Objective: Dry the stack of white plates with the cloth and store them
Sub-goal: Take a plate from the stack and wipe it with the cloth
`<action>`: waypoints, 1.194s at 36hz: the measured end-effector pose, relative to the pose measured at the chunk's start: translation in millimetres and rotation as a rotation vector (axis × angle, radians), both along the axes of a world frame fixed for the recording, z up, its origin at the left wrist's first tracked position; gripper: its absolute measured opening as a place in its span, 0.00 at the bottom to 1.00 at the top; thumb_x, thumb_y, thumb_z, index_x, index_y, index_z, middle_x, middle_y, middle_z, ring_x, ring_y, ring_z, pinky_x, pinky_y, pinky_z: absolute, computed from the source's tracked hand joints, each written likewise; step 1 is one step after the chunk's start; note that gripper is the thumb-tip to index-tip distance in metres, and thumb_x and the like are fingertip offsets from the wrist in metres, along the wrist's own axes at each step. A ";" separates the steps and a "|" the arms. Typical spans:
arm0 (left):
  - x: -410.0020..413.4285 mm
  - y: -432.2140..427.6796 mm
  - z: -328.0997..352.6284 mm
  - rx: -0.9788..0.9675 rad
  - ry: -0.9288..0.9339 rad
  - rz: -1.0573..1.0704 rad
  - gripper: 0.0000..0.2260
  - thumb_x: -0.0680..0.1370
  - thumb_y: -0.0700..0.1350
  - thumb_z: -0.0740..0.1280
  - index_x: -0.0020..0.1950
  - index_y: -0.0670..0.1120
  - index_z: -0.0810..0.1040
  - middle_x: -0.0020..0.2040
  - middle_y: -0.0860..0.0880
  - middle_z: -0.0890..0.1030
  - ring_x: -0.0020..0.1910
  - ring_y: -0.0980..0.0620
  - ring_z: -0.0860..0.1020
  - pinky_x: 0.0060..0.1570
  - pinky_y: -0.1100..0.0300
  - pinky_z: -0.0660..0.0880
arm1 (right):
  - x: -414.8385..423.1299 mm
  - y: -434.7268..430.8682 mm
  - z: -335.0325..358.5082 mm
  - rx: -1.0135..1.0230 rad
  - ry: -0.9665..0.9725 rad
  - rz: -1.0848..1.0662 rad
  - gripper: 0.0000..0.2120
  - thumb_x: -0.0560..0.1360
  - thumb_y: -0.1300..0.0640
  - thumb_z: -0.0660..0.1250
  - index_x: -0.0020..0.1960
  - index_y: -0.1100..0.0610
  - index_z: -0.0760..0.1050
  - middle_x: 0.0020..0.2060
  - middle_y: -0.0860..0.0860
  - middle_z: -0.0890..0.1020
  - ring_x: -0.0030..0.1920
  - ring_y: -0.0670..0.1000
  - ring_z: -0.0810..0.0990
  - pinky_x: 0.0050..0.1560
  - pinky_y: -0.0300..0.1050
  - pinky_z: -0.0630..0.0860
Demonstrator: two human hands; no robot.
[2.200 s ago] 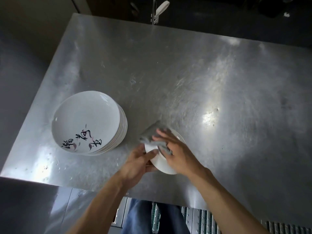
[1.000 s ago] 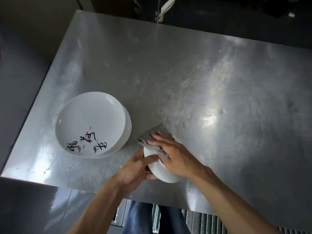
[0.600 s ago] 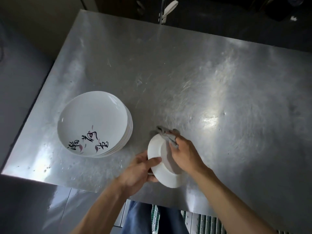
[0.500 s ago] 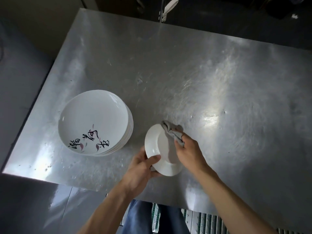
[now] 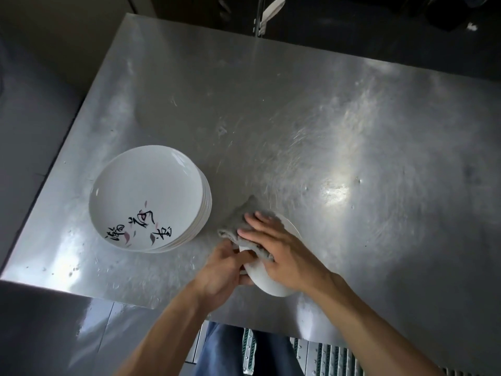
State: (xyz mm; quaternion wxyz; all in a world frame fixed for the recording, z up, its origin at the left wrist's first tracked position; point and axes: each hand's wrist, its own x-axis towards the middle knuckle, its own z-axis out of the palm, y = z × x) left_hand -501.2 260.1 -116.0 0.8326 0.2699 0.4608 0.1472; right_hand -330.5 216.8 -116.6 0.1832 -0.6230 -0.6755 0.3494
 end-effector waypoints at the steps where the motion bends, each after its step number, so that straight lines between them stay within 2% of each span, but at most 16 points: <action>1: 1.1 -0.1 0.6 -0.005 0.004 -0.001 0.17 0.76 0.37 0.70 0.65 0.42 0.76 0.56 0.39 0.83 0.48 0.42 0.84 0.40 0.51 0.81 | 1.1 0.8 -0.4 -0.017 0.002 -0.044 0.21 0.82 0.59 0.63 0.74 0.51 0.72 0.77 0.48 0.66 0.79 0.49 0.59 0.79 0.46 0.57; 4: 4.4 -0.8 0.9 -0.037 -0.017 0.007 0.22 0.74 0.40 0.72 0.67 0.47 0.77 0.57 0.41 0.83 0.48 0.43 0.84 0.40 0.51 0.82 | 9.9 6.4 1.9 -0.110 0.014 -0.317 0.21 0.82 0.57 0.62 0.74 0.48 0.72 0.77 0.46 0.66 0.77 0.47 0.63 0.76 0.46 0.62; 8: 6.6 -1.3 -2.0 -0.022 -0.031 0.026 0.17 0.77 0.36 0.70 0.65 0.45 0.77 0.57 0.40 0.84 0.48 0.42 0.85 0.39 0.51 0.82 | 4.6 7.1 3.8 -0.064 0.068 -0.070 0.20 0.82 0.57 0.62 0.73 0.49 0.72 0.77 0.45 0.66 0.79 0.43 0.58 0.79 0.41 0.54; 11: 9.5 -4.3 -2.2 -0.029 -0.025 0.094 0.21 0.73 0.39 0.72 0.66 0.47 0.78 0.56 0.42 0.84 0.48 0.42 0.84 0.42 0.49 0.83 | 19.2 9.6 -0.6 -0.205 0.026 -0.399 0.21 0.83 0.54 0.61 0.75 0.51 0.69 0.75 0.48 0.70 0.74 0.50 0.70 0.73 0.44 0.67; 13: 11.1 -9.7 -4.6 -0.030 -0.016 0.195 0.23 0.71 0.39 0.72 0.65 0.47 0.76 0.55 0.44 0.85 0.48 0.43 0.85 0.44 0.46 0.83 | 25.3 9.3 -0.3 -0.288 0.061 -0.546 0.21 0.83 0.53 0.60 0.76 0.51 0.67 0.73 0.50 0.73 0.70 0.53 0.74 0.68 0.40 0.69; 16: 10.6 -15.4 -8.2 -0.066 -0.039 0.247 0.22 0.70 0.38 0.71 0.63 0.44 0.72 0.56 0.43 0.85 0.50 0.42 0.85 0.46 0.43 0.83 | 17.5 -0.1 0.6 -0.250 0.118 -0.469 0.22 0.84 0.54 0.60 0.77 0.50 0.67 0.76 0.46 0.68 0.74 0.49 0.69 0.73 0.39 0.64; 19: 4.0 -7.2 -7.7 -0.117 0.014 0.219 0.21 0.68 0.47 0.73 0.60 0.44 0.75 0.55 0.40 0.83 0.47 0.44 0.83 0.43 0.48 0.82 | 12.9 -4.6 4.1 -0.183 0.191 -0.482 0.21 0.83 0.55 0.62 0.75 0.49 0.69 0.75 0.40 0.65 0.76 0.43 0.63 0.71 0.28 0.58; 22: -1.6 -0.7 -8.1 -0.047 0.023 0.097 0.18 0.74 0.44 0.71 0.63 0.44 0.78 0.58 0.40 0.84 0.51 0.42 0.84 0.45 0.49 0.82 | 2.2 -4.8 11.3 -0.099 0.228 -0.257 0.20 0.83 0.57 0.63 0.74 0.50 0.72 0.77 0.44 0.66 0.78 0.40 0.58 0.77 0.37 0.56; 25: -1.5 -1.1 -6.4 0.016 0.014 0.017 0.13 0.77 0.39 0.69 0.61 0.40 0.80 0.58 0.38 0.84 0.53 0.40 0.84 0.53 0.41 0.81 | 3.0 -4.3 6.2 -0.054 0.142 -0.035 0.20 0.82 0.59 0.64 0.73 0.52 0.73 0.76 0.46 0.67 0.79 0.44 0.57 0.78 0.43 0.56; 29: 0.9 0.7 -4.6 -0.025 0.020 0.053 0.13 0.80 0.35 0.67 0.64 0.42 0.78 0.55 0.41 0.84 0.48 0.43 0.84 0.47 0.46 0.82 | 16.9 4.3 1.7 -0.113 -0.033 -0.254 0.21 0.83 0.58 0.61 0.75 0.50 0.70 0.78 0.48 0.65 0.79 0.48 0.59 0.77 0.47 0.62; 33: 5.9 -1.0 -3.3 -0.033 0.015 0.063 0.12 0.79 0.34 0.67 0.62 0.40 0.77 0.55 0.37 0.83 0.49 0.41 0.84 0.47 0.46 0.82 | 6.0 -0.4 0.4 -0.002 -0.010 0.013 0.21 0.81 0.58 0.62 0.74 0.51 0.71 0.77 0.49 0.66 0.79 0.48 0.59 0.79 0.47 0.57; 35: 6.0 -1.1 -0.2 -0.060 -0.004 0.090 0.15 0.76 0.37 0.69 0.62 0.41 0.78 0.54 0.39 0.84 0.47 0.43 0.84 0.46 0.47 0.83 | 17.6 2.1 -0.9 -0.057 -0.039 -0.167 0.23 0.82 0.59 0.61 0.74 0.46 0.70 0.76 0.46 0.69 0.75 0.44 0.64 0.76 0.45 0.64; 37: 4.0 -0.5 2.4 -0.078 -0.026 0.122 0.18 0.75 0.38 0.69 0.65 0.42 0.77 0.55 0.41 0.84 0.48 0.43 0.84 0.46 0.47 0.84 | 32.2 0.2 -3.8 -0.185 -0.060 -0.342 0.24 0.81 0.59 0.61 0.76 0.45 0.68 0.73 0.47 0.72 0.71 0.47 0.72 0.71 0.46 0.70; 38: 3.6 1.0 4.0 -0.084 -0.030 0.144 0.19 0.74 0.38 0.70 0.65 0.42 0.77 0.55 0.40 0.84 0.49 0.43 0.84 0.45 0.47 0.84 | 34.8 -3.8 -3.8 -0.227 -0.045 -0.335 0.24 0.82 0.59 0.61 0.76 0.46 0.67 0.74 0.47 0.71 0.71 0.50 0.73 0.71 0.47 0.70; 41: 4.8 8.5 8.0 -0.119 -0.017 0.226 0.22 0.74 0.38 0.69 0.68 0.38 0.75 0.57 0.39 0.84 0.49 0.45 0.84 0.45 0.50 0.84 | 29.9 -26.5 0.7 -0.165 0.015 -0.218 0.23 0.82 0.58 0.63 0.76 0.49 0.69 0.76 0.42 0.65 0.76 0.45 0.64 0.77 0.45 0.61; 43: 7.5 14.2 13.3 -0.129 -0.008 0.256 0.20 0.78 0.35 0.66 0.71 0.37 0.73 0.62 0.36 0.82 0.54 0.43 0.82 0.49 0.50 0.83 | 26.5 -43.0 6.0 -0.093 0.054 -0.226 0.22 0.81 0.57 0.64 0.75 0.51 0.71 0.76 0.44 0.67 0.77 0.43 0.61 0.78 0.47 0.60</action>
